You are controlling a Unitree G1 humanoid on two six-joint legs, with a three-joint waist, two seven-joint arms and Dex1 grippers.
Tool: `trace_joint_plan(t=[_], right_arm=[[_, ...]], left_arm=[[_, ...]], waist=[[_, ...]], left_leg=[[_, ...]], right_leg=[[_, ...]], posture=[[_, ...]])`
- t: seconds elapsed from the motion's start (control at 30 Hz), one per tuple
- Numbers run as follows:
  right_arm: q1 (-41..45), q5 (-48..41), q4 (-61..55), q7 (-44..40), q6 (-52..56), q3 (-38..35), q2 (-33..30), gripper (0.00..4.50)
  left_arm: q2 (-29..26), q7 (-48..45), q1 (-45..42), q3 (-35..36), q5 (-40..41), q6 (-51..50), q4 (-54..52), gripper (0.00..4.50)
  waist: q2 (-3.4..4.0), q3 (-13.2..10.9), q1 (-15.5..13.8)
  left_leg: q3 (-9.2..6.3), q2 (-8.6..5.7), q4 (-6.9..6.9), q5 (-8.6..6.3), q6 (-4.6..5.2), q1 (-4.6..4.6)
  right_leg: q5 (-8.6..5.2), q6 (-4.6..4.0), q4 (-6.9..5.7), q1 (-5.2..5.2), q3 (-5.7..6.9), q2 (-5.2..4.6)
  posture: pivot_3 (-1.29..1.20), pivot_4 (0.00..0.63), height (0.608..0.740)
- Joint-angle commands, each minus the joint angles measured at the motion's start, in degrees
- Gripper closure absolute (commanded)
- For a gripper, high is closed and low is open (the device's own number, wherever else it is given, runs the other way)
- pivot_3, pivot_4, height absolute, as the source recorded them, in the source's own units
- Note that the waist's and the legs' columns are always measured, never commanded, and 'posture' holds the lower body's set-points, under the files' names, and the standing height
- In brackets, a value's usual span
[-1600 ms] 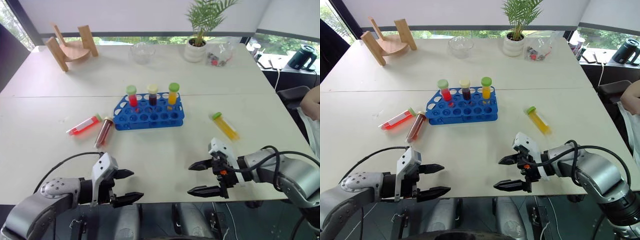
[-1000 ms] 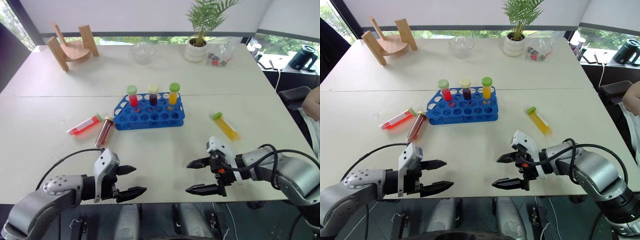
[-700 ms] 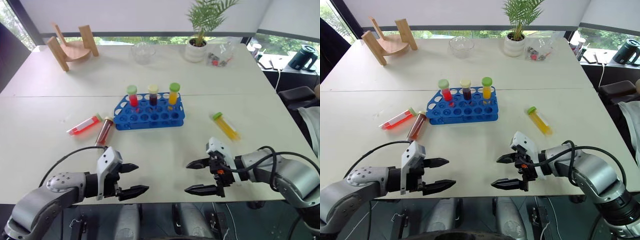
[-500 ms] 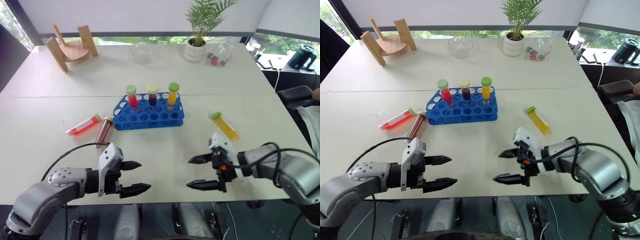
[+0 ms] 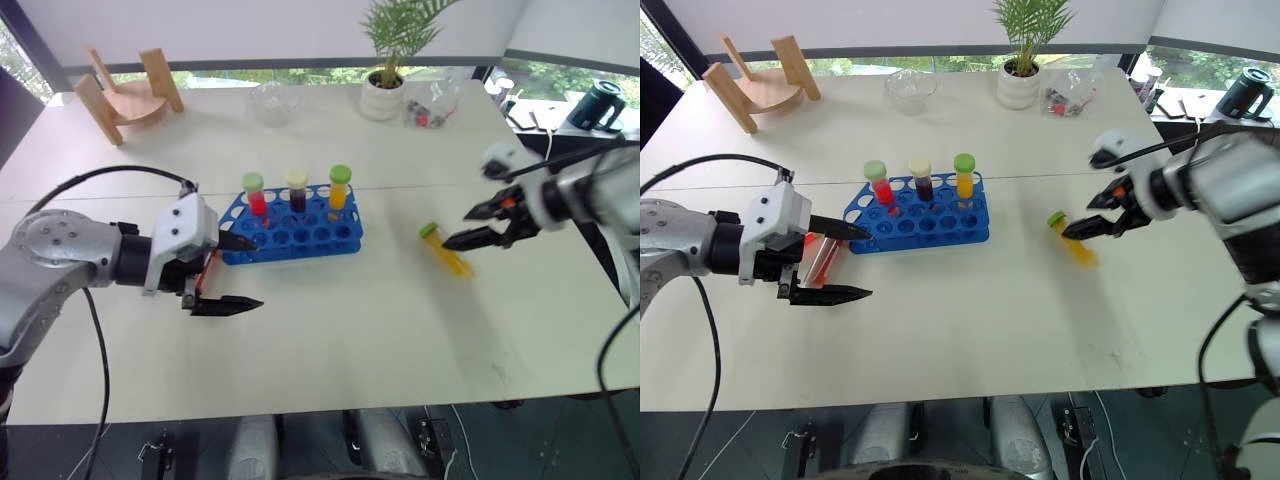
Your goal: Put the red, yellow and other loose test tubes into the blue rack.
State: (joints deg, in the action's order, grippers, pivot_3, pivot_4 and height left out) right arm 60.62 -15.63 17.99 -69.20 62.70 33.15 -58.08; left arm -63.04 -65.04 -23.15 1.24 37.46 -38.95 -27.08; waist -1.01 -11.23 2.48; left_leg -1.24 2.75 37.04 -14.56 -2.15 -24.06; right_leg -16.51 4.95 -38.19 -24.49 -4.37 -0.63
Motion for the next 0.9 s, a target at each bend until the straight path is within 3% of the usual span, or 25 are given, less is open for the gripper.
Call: trace_joint_plan(t=[0.03, 0.27, 0.37, 0.53, 0.6, 0.73, 0.9], right_arm=[[7.2, 6.0, 13.0, -2.5, -1.3, 2.6, 5.3, 0.00], [11.8, 16.7, 33.5, -4.7, -12.9, 7.0, 16.4, 0.00], [11.2, 21.4, 38.2, -6.4, -18.0, 8.2, 18.9, 0.83], [12.3, 25.6, 43.3, -8.8, -20.9, 6.4, 22.1, 3.35], [12.5, 25.9, 43.0, -8.5, -22.5, 4.2, 22.2, 3.68], [10.2, 17.3, 30.2, -4.1, -25.2, -10.4, 23.1, 3.68], [-4.6, 0.9, -8.0, 12.7, -15.4, -36.1, 32.8, 3.68]], left_arm=[[2.7, 2.7, -2.4, 0.8, -0.5, -0.1, 0.9, 0.05], [4.3, 5.7, 3.6, 2.4, -2.0, -0.4, -1.6, 0.05], [4.5, 7.3, 5.8, 3.6, -2.1, -0.6, -2.9, 0.00], [4.6, 8.7, 7.7, 4.4, -2.1, -0.6, -4.0, 0.00], [4.7, 9.1, 8.4, 4.8, -1.9, -0.7, -4.4, 0.00], [5.6, 10.0, 12.0, 7.1, 0.5, -2.2, -4.4, 0.00], [6.3, 9.5, 16.9, 11.0, 3.0, -4.0, -3.1, 0.00]], waist=[[0.07, 0.0, 0.1], [0.07, 0.0, 0.2], [-0.05, 0.0, 0.1], [-0.09, 0.1, 0.1], [-0.08, 0.1, 0.1], [-0.04, 0.0, 0.7], [0.00, 0.0, 1.7]], left_leg=[[-0.02, 0.01, 0.04, 0.01, -0.01, -0.26], [0.00, 0.02, 0.07, 0.01, -0.02, -0.31], [-0.03, 0.02, 0.20, 0.03, -0.05, -0.25], [-0.04, -0.01, 0.20, 0.05, -0.07, 0.32], [-0.04, -0.01, 0.14, 0.04, -0.07, 0.54], [-0.05, 0.01, 0.07, 0.04, -0.07, 0.61], [-0.12, 0.09, 0.02, 0.04, -0.07, 0.60]], right_leg=[[0.00, 0.00, -0.07, -0.26, 0.01, 0.02], [0.01, 0.00, -0.16, -0.35, -0.01, 0.02], [0.04, 0.03, -0.19, -0.21, 0.02, 0.01], [0.06, 0.07, -0.17, 0.38, 0.02, 0.00], [0.06, 0.07, -0.17, 0.56, 0.02, 0.01], [0.06, 0.07, -0.18, 0.59, -0.01, 0.02], [0.02, 0.00, -0.50, 0.40, -0.08, 0.12]], posture=[[0.00, 0.150, 0.740], [0.00, 0.150, 0.740], [0.00, 0.150, 0.740], [0.00, 0.150, 0.740], [0.00, 0.150, 0.740], [0.00, 0.150, 0.740], [0.00, 0.150, 0.740]])
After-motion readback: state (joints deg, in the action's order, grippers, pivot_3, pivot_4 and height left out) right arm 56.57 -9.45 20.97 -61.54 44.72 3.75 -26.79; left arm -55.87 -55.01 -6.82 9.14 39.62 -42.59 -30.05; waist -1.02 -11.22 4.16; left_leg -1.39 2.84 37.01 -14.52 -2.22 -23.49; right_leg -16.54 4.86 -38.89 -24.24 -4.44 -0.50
